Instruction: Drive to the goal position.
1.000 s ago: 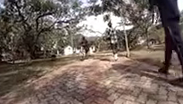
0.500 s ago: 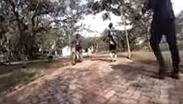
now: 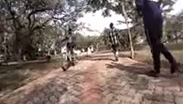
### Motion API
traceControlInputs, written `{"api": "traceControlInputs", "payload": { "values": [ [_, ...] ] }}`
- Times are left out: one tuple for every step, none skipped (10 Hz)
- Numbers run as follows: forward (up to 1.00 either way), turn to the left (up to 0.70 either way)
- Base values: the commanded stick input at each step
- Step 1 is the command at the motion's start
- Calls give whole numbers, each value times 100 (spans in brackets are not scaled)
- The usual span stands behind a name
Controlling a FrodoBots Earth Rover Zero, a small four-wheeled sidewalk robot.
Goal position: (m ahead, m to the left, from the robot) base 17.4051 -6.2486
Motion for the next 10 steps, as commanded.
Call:
{"api": "traceControlInputs", "payload": {
  "values": [
    [85, 0],
    [85, 0],
    [85, 0],
    [85, 0],
    [85, 0],
    [85, 0],
    [85, 0],
    [85, 0],
    [85, 0],
    [85, -14]
  ]
}}
